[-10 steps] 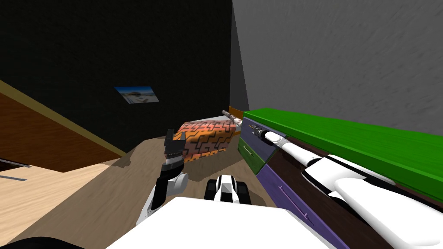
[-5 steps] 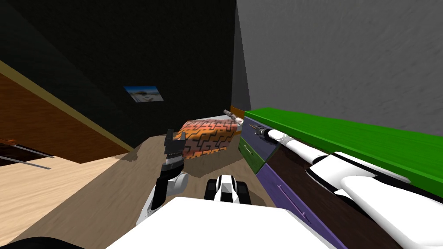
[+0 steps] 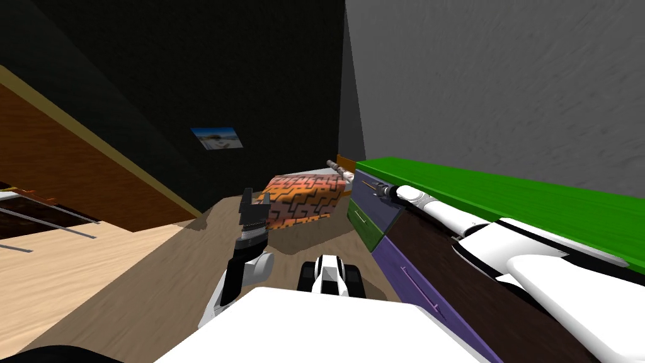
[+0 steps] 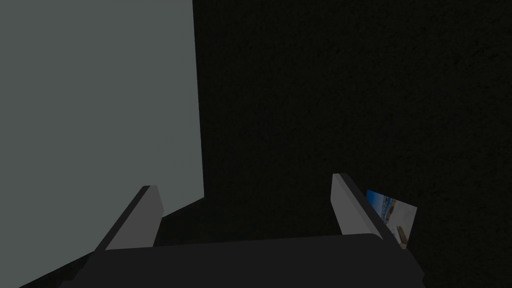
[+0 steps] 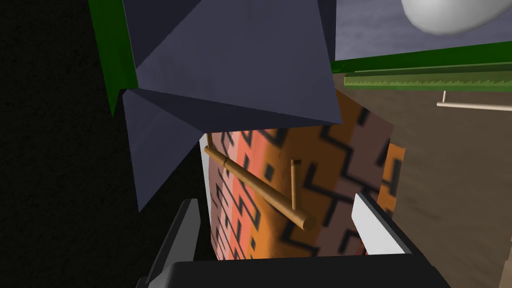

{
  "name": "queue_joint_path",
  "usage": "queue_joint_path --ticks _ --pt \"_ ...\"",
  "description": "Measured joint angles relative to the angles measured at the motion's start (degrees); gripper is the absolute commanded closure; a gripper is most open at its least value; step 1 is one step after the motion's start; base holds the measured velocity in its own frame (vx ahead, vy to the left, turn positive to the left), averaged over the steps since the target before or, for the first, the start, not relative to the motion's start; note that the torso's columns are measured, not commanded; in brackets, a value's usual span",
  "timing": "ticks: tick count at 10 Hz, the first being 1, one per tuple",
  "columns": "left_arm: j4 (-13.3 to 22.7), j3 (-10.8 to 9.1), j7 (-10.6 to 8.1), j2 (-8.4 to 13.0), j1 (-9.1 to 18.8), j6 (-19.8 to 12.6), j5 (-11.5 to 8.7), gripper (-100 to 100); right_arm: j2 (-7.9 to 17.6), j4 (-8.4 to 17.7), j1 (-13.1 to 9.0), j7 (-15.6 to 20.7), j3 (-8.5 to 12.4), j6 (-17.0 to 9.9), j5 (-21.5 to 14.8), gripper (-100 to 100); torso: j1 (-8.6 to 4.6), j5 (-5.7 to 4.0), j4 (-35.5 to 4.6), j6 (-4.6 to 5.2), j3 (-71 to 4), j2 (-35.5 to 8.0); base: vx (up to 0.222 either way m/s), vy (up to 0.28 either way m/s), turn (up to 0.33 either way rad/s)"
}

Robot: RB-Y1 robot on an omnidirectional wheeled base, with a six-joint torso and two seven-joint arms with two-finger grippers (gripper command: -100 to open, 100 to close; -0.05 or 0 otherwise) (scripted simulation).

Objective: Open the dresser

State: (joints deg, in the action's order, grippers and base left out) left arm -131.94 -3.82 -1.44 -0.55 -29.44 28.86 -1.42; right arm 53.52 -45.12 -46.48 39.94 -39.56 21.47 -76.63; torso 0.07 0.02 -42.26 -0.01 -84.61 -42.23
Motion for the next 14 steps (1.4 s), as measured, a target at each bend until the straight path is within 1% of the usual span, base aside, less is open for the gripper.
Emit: queue_joint_path --ticks 2,3,4,5,6,7,8,10,13,14 --pt "0.00 0.00 0.00 0.00 0.00 0.00 0.00 0 1.28 0.90 -1.05 -0.69 -0.52 2.97 0.65 -100 -0.09 -0.03 -0.02 0.00 0.05 -0.07 -0.062 -0.040 0.069" --pt "0.00 0.00 0.00 0.00 0.00 0.00 0.00 0 1.44 1.90 -1.62 -0.45 -0.45 4.37 1.17 -100 -0.09 -0.04 -0.02 0.01 0.04 -0.05 -0.040 -0.022 0.033" --pt "0.00 0.00 0.00 0.00 0.00 0.00 0.00 0 1.81 2.36 -1.97 -0.32 -0.53 5.48 1.48 -100 -0.04 -0.02 -0.01 0.01 0.01 -0.01 -0.016 -0.008 0.003" --pt "0.00 0.00 0.00 0.00 -0.01 0.00 0.00 0 1.86 2.39 -2.00 -0.33 -0.54 5.70 1.50 -100 0.00 -0.01 0.01 0.01 -0.02 0.05 0.000 0.000 0.000" --pt "0.00 0.00 0.00 0.00 -0.01 0.00 0.00 0 1.86 2.39 -1.99 -0.33 -0.54 5.68 1.50 100 -0.01 -0.01 0.01 0.00 -0.03 0.05 0.000 0.000 0.000" --pt "0.00 0.00 0.00 0.00 -0.01 0.00 0.00 0 1.86 2.39 -1.99 -0.33 -0.54 5.68 1.50 100 -0.04 -0.01 0.00 0.00 0.00 0.00 -0.025 0.088 -0.017" --pt "0.00 0.01 0.00 -0.01 -0.01 0.00 0.00 0 1.94 2.39 -1.88 -0.48 -0.70 5.81 1.41 100 0.23 0.09 -0.10 -0.15 0.04 -0.04 -0.052 0.122 -0.009" --pt "0.00 0.02 0.00 -0.02 0.00 0.00 0.00 0 2.00 2.73 -2.28 -0.63 -0.70 5.87 1.33 100 0.38 0.12 -0.07 -0.20 0.06 -0.07 -0.066 0.172 0.008" --pt "0.00 0.01 0.00 -0.01 -0.01 0.00 0.00 0 1.97 2.47 -2.03 -0.90 -0.93 6.07 1.25 100 -0.24 0.04 -0.18 -0.04 0.04 -0.03 -0.053 0.122 0.004" --pt "0.00 0.01 0.00 -0.01 0.00 0.00 0.00 0 2.13 2.29 -2.14 -1.13 -1.01 6.02 1.13 100 -0.06 0.00 -0.12 -0.03 0.10 -0.15 -0.081 0.178 0.005"
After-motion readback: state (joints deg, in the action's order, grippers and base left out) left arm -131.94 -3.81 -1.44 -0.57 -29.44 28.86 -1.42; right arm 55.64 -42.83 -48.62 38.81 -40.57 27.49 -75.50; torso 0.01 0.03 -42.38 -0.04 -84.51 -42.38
